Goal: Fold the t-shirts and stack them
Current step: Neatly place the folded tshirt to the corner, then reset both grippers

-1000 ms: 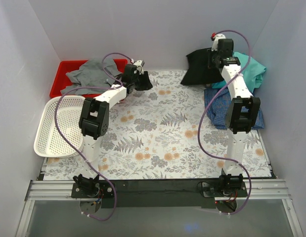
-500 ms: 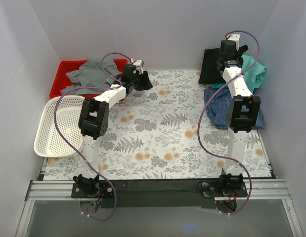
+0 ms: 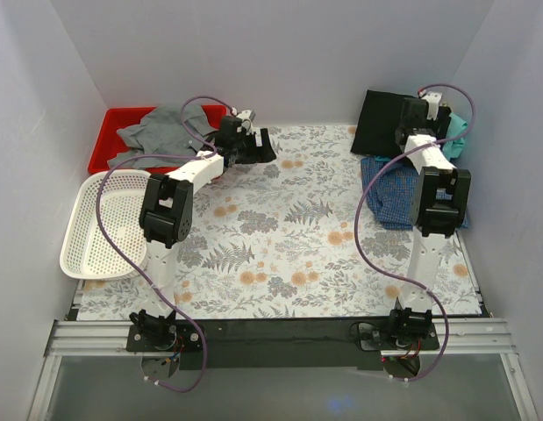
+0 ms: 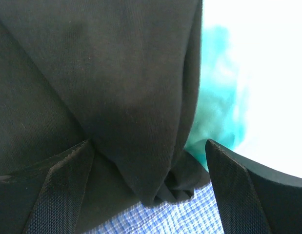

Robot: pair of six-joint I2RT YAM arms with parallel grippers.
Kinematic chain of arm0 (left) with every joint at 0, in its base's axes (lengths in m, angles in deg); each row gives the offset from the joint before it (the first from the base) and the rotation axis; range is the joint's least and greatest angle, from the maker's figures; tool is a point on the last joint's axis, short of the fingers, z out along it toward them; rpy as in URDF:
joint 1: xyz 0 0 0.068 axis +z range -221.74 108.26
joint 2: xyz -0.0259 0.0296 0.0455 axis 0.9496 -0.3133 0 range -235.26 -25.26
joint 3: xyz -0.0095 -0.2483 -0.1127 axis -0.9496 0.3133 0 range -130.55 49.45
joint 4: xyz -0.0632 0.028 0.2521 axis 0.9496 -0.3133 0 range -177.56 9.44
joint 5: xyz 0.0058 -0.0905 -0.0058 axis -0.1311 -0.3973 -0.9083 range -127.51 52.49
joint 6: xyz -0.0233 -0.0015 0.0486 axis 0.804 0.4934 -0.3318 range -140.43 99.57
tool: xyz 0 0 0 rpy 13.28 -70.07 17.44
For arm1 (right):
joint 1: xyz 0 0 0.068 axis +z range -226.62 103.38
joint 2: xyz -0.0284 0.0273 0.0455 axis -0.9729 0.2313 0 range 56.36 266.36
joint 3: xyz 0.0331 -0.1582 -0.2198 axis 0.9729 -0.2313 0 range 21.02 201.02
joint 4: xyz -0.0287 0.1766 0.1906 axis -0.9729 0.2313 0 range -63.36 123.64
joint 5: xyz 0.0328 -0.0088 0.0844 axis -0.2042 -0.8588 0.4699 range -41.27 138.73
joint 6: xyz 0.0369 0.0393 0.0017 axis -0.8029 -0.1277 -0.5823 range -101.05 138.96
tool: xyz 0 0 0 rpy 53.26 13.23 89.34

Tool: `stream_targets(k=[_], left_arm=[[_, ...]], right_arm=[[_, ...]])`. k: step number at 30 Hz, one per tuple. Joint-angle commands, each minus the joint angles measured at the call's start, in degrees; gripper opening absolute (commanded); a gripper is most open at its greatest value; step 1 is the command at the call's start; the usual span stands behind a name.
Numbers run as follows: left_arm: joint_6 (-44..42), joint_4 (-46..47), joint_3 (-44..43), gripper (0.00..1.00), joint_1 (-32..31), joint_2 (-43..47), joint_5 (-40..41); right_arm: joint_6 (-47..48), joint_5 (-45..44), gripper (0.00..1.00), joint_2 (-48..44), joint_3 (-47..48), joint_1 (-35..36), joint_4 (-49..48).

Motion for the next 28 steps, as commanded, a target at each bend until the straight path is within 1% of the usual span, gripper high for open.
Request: stream_targets(k=[1, 5, 8, 13, 17, 18, 19, 21, 22, 24, 25, 26, 28], left_arm=[[0.6, -1.4, -0.4, 0.86, -0.2, 5.5, 0.3], [1.5, -2.5, -1.2, 0.86, -0.1, 7.0, 0.6], [2.0, -2.5, -0.5, 0.87, -0.2, 8.2, 0.3], [2.0, -2.3, 1.9, 0.87, -0.8, 12.2, 2.7], [2.0, -2.3, 5.8, 0.88, -1.3, 17.5, 5.4], [2.1, -2.3, 7.4, 0.88, -1.3, 18.5, 6.0], [2.0, -3.3, 8.3, 0.88, -1.3, 21.4, 6.7], [2.7, -2.3, 13.8, 0.88, -1.5, 25.1, 9.3], [2.7, -2.2, 15.6, 0.88, -1.5, 27.3, 9.9], [2.9, -2.2, 18.6, 0.88, -1.6, 33.0, 11.7], [3.1, -2.2, 22.2, 0.88, -1.6, 35.0, 12.7], [3.2, -2.0, 24.0, 0.88, -1.6, 39.4, 14.0], [3.5, -1.6, 29.4, 0.88, -1.7, 43.6, 15.7]], right_arm=[[-3.0, 2.9, 0.99, -7.4, -8.0, 1.8, -4.0], [-3.7, 5.5, 0.98, -12.6, -14.9, 3.6, -5.7], [-3.1, 7.7, 0.98, -15.9, -17.9, 7.7, -6.3], [-0.9, 2.3, 0.99, -17.1, -19.6, 13.8, -6.4], [-1.2, 4.7, 0.99, -20.5, -23.7, 18.0, -5.4], [-1.9, 7.2, 0.98, -22.8, -26.6, 18.9, -4.6], [-2.7, 8.1, 0.98, -24.4, -28.1, 20.9, -4.6], [-3.7, 10.3, 0.98, -29.7, -33.8, 23.1, -4.4], [-3.2, 11.9, 0.98, -31.6, -36.1, 25.4, -4.4], [-3.4, 14.8, 0.98, -38.2, -40.4, 27.7, -4.5], [-3.5, 15.5, 0.98, -40.7, -45.5, 29.8, -6.1], [-3.9, 16.1, 0.99, -45.3, -47.7, 30.5, -6.8], [-6.1, 18.9, 0.98, -49.2, -52.3, 31.2, -6.4]])
